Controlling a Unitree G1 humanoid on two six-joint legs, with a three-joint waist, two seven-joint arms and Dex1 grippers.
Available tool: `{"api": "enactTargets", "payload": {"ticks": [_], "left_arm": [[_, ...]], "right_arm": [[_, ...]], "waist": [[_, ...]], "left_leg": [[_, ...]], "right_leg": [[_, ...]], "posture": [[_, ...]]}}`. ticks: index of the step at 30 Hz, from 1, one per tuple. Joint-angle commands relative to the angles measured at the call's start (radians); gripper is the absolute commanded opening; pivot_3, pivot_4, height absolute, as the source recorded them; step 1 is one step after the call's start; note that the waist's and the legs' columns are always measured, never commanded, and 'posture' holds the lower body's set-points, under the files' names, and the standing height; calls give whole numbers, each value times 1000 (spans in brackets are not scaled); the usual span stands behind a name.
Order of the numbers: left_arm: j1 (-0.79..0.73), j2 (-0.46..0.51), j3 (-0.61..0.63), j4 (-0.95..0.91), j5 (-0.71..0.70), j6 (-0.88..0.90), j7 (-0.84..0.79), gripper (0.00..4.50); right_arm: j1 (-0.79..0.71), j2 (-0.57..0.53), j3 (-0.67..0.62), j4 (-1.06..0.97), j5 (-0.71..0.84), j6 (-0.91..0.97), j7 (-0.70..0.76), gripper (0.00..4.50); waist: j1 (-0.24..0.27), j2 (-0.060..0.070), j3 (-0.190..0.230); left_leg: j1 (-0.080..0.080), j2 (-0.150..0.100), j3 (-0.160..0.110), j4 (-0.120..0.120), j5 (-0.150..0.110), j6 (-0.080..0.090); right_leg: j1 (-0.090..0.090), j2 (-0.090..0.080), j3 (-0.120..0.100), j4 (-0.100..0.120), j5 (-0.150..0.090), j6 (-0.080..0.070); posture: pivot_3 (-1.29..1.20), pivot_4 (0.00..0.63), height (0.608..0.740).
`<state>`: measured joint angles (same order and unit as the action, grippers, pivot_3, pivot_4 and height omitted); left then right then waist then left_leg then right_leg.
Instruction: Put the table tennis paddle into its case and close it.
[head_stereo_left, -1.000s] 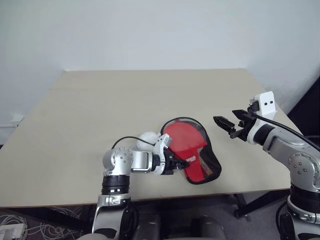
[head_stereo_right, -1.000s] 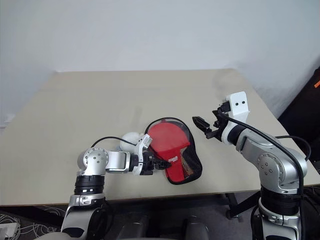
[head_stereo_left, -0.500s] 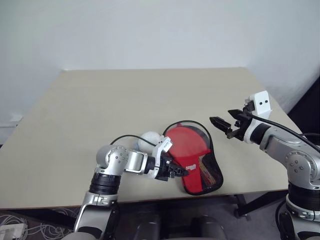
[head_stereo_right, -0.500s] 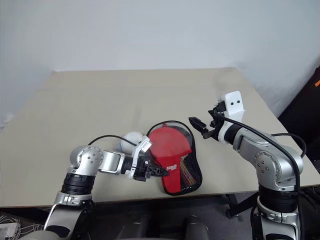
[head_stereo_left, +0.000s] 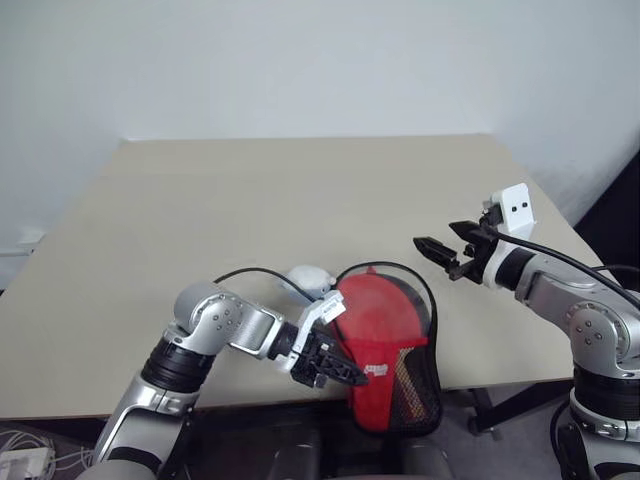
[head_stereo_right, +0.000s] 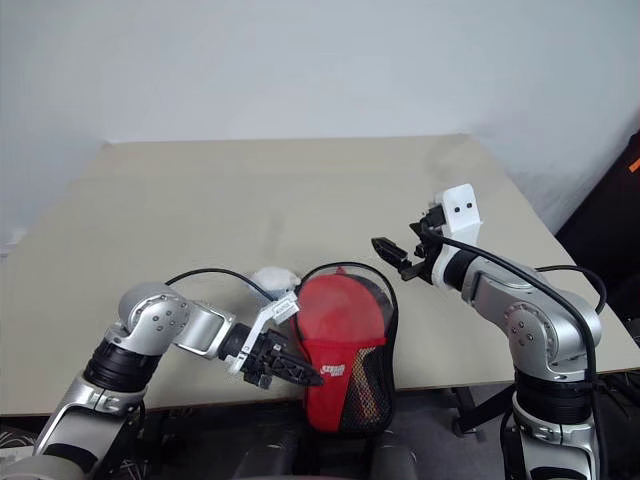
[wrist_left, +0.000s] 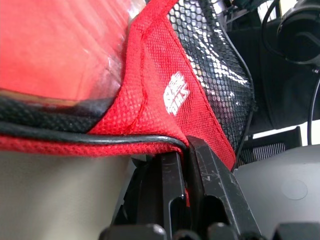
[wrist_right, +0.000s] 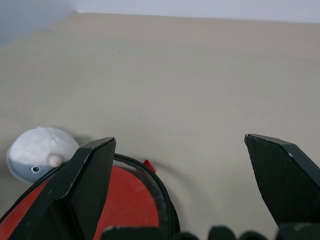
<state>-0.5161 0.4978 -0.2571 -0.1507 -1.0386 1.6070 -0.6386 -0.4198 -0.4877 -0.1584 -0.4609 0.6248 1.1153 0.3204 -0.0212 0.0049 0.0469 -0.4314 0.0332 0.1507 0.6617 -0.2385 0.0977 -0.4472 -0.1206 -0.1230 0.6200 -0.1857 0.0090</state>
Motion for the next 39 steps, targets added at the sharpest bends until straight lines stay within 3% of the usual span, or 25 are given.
{"api": "enactTargets", "payload": {"ticks": [1,2,5,9,14,19,22,26,29,39], "left_arm": [[5,-48,24,-43,-23,7,26,19],[7,-63,32,-39,-21,7,39,19],[6,-109,61,-19,-7,7,80,617],[3,-125,97,-5,-38,7,119,1978],[-17,-19,183,-5,-64,7,136,3698],[-47,247,207,-97,-47,-57,-56,3698],[-33,332,228,-150,-73,-108,-171,3698],[-39,318,292,-128,-89,-154,-201,3698],[-45,298,290,-70,-11,-238,-184,3698],[-58,183,241,271,415,-845,-216,3698]], "right_arm": [[-3,3,-5,-33,7,-5,-5,4500],[-2,4,-4,-34,7,-5,-6,4500],[-3,8,-1,-34,7,-2,-8,4500],[-10,10,6,-30,6,-2,-6,4500],[-30,5,17,-13,-1,-12,5,4500],[-43,5,24,4,-7,-28,15,4500],[-49,8,31,18,-11,-40,19,4500],[-66,16,44,33,-12,-53,20,4500],[-73,22,55,39,-12,-59,19,4500],[-67,91,152,45,-63,-77,-12,4500]], "waist": [[0,0,0],[0,0,0],[0,0,0],[0,0,0],[-1,0,0],[-1,1,2],[1,2,3],[-1,1,3],[-1,1,3],[-1,1,3]], "left_leg": [[0,0,0,0,0,0],[0,0,0,0,0,0],[0,0,0,1,0,0],[0,0,0,2,0,0],[0,0,0,2,0,-1],[1,1,1,0,1,-2],[0,0,2,-2,1,-2],[0,-1,5,-4,1,-2],[0,-1,6,-7,4,-6],[0,1,6,-5,6,-10]], "right_leg": [[0,0,0,0,0,0],[0,0,0,0,0,0],[1,0,0,0,0,0],[1,0,0,1,0,0],[1,1,0,2,0,0],[-1,3,0,2,0,0],[-2,1,0,1,0,0],[-4,-1,2,1,0,0],[-5,0,2,1,0,0],[-4,3,2,3,3,-4]], "posture": [[0,0,715],[0,0,715],[0,0,715],[0,0,715],[0,0,715],[0,0,715],[0,0,715],[0,0,715],[0,0,715],[0,0,715]]}}
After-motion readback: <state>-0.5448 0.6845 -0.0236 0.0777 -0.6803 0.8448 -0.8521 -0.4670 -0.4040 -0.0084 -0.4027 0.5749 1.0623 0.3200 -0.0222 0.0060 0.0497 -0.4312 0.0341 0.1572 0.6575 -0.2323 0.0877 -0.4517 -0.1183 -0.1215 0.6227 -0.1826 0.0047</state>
